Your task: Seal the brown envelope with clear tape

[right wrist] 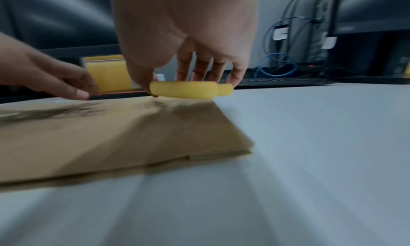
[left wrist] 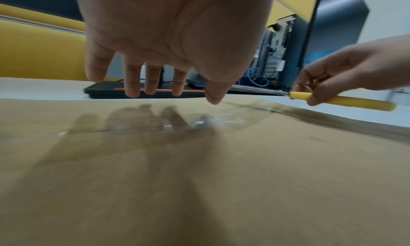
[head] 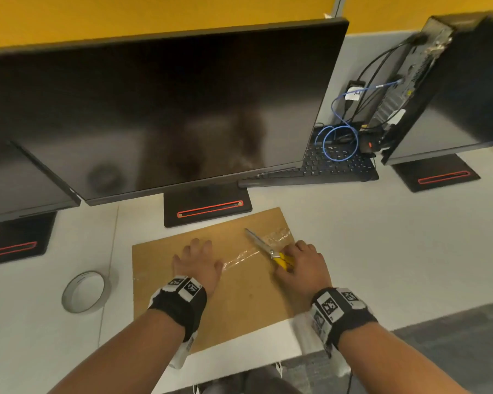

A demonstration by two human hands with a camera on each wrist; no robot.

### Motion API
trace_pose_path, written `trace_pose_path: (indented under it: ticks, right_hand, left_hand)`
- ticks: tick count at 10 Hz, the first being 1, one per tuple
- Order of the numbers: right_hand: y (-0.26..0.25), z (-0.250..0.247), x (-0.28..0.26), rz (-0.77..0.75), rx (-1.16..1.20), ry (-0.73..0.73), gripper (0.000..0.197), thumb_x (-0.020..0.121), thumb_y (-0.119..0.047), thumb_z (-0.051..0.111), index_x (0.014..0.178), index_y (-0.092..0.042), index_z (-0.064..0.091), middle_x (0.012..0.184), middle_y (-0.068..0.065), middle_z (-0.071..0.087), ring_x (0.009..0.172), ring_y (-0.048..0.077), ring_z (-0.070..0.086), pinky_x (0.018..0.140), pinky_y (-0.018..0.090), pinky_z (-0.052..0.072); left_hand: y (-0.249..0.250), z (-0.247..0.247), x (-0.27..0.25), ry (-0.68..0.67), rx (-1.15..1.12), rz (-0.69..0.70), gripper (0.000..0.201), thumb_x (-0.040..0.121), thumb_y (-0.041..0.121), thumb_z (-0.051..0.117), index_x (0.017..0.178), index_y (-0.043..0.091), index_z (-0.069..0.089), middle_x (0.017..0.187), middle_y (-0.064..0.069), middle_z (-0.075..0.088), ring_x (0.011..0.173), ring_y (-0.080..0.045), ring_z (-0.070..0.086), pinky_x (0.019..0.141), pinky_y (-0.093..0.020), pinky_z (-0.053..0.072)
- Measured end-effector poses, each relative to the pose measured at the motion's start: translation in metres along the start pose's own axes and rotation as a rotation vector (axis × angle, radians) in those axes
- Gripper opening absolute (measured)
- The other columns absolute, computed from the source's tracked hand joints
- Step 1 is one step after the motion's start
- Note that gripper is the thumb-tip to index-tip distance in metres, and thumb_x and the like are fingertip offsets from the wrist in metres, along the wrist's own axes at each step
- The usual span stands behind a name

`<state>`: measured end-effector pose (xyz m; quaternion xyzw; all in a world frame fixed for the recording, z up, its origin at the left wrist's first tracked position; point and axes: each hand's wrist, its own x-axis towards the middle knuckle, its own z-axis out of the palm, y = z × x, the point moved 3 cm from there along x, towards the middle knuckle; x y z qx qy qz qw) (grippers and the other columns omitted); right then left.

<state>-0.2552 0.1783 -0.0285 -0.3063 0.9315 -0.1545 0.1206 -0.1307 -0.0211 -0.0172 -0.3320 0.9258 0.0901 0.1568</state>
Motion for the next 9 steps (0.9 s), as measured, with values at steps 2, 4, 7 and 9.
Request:
trace_pose_path:
  ticks: [2,4,7,9]
  right_hand:
    - [0.041,-0.020,-0.004,0.302,0.027,0.089,0.038,0.082,-0.041,0.053,0.114,-0.021,0.058,0.113,0.003,0.056,0.107,0.025,0.049,0.086,0.038,0.041]
    - [0.062,-0.019,-0.010,0.382,-0.009,0.072,0.037,0.085,-0.037,0.051,0.116,-0.017,0.055,0.115,0.007,0.054,0.107,0.027,0.049,0.082,0.038,0.042]
    - [0.068,-0.015,-0.015,0.382,-0.036,0.043,0.037,0.086,-0.041,0.048,0.115,-0.018,0.054,0.111,0.007,0.055,0.103,0.027,0.051,0.081,0.038,0.044]
    - [0.043,-0.019,-0.008,0.180,-0.042,0.208,0.042,0.083,-0.040,0.054,0.118,-0.018,0.057,0.115,0.009,0.054,0.106,0.030,0.052,0.094,0.044,0.036]
  left_hand:
    - [0.041,0.019,-0.005,-0.171,-0.040,0.191,0.076,0.088,0.063,0.038,0.148,0.042,-0.004,0.157,-0.005,-0.023,0.145,-0.035,-0.013,0.114,-0.057,0.009]
    - [0.053,0.032,-0.005,-0.252,-0.002,0.219,0.085,0.083,0.068,0.045,0.146,0.047,-0.008,0.158,-0.004,-0.020,0.145,-0.035,-0.014,0.113,-0.058,0.010]
    - [0.050,0.028,-0.009,-0.251,0.001,0.224,0.085,0.083,0.067,0.047,0.147,0.047,-0.005,0.158,-0.003,-0.020,0.146,-0.034,-0.013,0.114,-0.057,0.010]
    - [0.043,0.021,-0.008,-0.134,-0.017,0.187,0.076,0.088,0.068,0.033,0.149,0.042,-0.006,0.160,-0.003,-0.015,0.147,-0.030,-0.006,0.116,-0.053,0.003]
